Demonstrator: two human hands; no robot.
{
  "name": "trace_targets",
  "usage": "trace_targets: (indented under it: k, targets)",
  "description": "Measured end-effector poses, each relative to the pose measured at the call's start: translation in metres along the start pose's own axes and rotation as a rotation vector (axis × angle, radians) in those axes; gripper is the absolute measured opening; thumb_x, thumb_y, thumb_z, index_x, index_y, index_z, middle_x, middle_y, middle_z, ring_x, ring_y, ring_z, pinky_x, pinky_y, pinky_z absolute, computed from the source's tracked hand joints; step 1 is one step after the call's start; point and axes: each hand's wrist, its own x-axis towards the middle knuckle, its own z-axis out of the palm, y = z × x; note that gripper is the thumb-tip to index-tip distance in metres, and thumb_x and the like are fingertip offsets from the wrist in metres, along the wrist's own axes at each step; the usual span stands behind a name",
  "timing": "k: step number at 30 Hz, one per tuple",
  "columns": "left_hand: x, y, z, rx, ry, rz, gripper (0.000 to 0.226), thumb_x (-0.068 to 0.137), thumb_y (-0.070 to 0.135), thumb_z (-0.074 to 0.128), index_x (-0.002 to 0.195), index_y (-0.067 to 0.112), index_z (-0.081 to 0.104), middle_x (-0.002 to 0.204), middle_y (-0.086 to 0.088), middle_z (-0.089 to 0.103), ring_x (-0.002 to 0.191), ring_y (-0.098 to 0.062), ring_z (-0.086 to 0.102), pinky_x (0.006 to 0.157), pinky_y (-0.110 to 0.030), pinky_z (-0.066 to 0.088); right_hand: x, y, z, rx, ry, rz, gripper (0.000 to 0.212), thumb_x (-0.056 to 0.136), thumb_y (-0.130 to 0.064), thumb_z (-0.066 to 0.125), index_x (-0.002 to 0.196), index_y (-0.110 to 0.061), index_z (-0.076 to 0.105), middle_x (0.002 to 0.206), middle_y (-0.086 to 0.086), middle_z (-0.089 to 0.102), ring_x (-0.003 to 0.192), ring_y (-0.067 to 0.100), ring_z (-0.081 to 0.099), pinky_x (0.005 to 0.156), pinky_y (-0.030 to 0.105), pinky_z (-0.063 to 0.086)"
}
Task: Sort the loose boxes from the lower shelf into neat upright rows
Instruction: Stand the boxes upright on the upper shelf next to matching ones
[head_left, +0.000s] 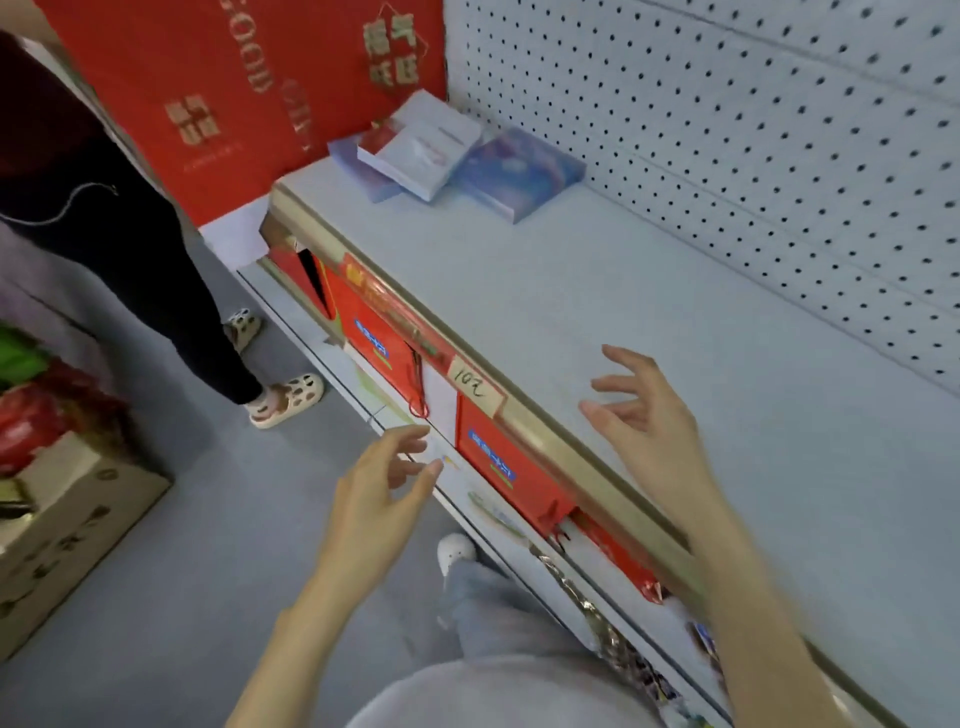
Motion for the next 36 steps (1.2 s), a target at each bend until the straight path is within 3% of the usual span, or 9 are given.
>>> trace_targets:
  k: [7,14,19,21,25,30,32,34,36]
  targets:
    - [0.116,-0.009,-0.047,-0.007,0.031,-0.012,0.027,0.089,0.02,0.062,0.109,0.037,0.057,0.11,0.014,0.061,0.094,0.009,0.057,0.074,0.0,0.04,0.102,-0.026,0.062,0.091,-0.092,0.086,0.046,0.088,-0.02,0.068,0.123,-0.041,0.048,0.111,-0.009,0.061,0.084,0.002,0.064,0.074,0.011,0.045]
    - [0.222,-0.015,-0.081,-0.035,0.046,0.024,0.031,0.089,0.013,0.063,0.103,0.04,0.056,0.108,0.006,0.061,0.091,0.008,0.058,0.072,-0.003,0.042,0.178,-0.055,0.103,0.166,-0.054,0.185,0.041,0.088,-0.019,0.068,0.123,-0.033,0.054,0.111,-0.006,0.063,0.093,0.009,0.065,0.076,0.012,0.047]
    - [0.317,-0.011,-0.109,0.027,0.028,0.103,0.025,0.09,0.016,0.061,0.111,0.029,0.058,0.113,0.003,0.061,0.095,0.0,0.059,0.079,-0.01,0.043,0.229,-0.07,0.147,0.276,0.062,0.283,0.037,0.086,-0.017,0.068,0.118,-0.031,0.057,0.107,0.002,0.067,0.097,0.02,0.067,0.091,0.035,0.052]
    - [0.35,-0.008,-0.12,0.037,-0.011,0.133,0.025,0.091,0.021,0.06,0.114,0.027,0.058,0.117,0.003,0.059,0.101,-0.009,0.059,0.084,-0.02,0.046,0.247,-0.078,0.163,0.334,0.113,0.34,0.034,0.088,-0.019,0.067,0.118,-0.029,0.057,0.108,0.004,0.066,0.099,0.02,0.066,0.09,0.033,0.053]
    - [0.41,-0.007,-0.133,-0.038,-0.103,0.128,0.028,0.09,0.026,0.061,0.116,0.031,0.056,0.121,0.007,0.059,0.106,-0.007,0.059,0.092,-0.031,0.049,0.283,-0.096,0.192,0.519,0.283,0.502,0.033,0.092,-0.019,0.063,0.122,-0.012,0.056,0.11,0.014,0.066,0.1,0.024,0.066,0.087,0.028,0.053]
    - [0.446,-0.01,-0.131,-0.013,-0.244,0.152,0.039,0.088,0.025,0.064,0.126,0.02,0.056,0.12,0.003,0.063,0.104,-0.009,0.061,0.084,-0.014,0.047,0.319,-0.109,0.223,1.051,0.339,0.616,0.025,0.092,-0.015,0.063,0.113,-0.003,0.062,0.11,0.014,0.071,0.103,0.027,0.068,0.093,0.036,0.053]
    - [0.447,-0.008,-0.129,-0.045,-0.31,0.185,0.041,0.085,0.034,0.063,0.124,0.02,0.058,0.117,0.006,0.065,0.103,-0.007,0.062,0.086,-0.018,0.05,0.325,-0.112,0.234,1.177,0.418,0.589,0.022,0.091,-0.008,0.061,0.112,-0.002,0.063,0.108,0.012,0.072,0.101,0.025,0.069,0.089,0.035,0.056]
    - [0.446,-0.007,-0.129,-0.081,-0.356,0.193,0.043,0.082,0.041,0.061,0.122,0.026,0.057,0.115,0.011,0.065,0.103,-0.006,0.062,0.088,-0.022,0.05,0.324,-0.113,0.239,1.158,0.49,0.527,0.022,0.091,-0.006,0.06,0.112,-0.002,0.063,0.107,0.01,0.073,0.099,0.022,0.07,0.081,0.03,0.058]
    - [0.448,-0.007,-0.128,-0.092,-0.366,0.202,0.037,0.084,0.031,0.064,0.12,0.031,0.053,0.115,0.012,0.063,0.105,-0.008,0.061,0.09,-0.025,0.049,0.317,-0.114,0.234,1.022,0.524,0.458,0.023,0.091,-0.008,0.059,0.114,-0.005,0.064,0.108,0.008,0.073,0.099,0.021,0.07,0.079,0.029,0.056]
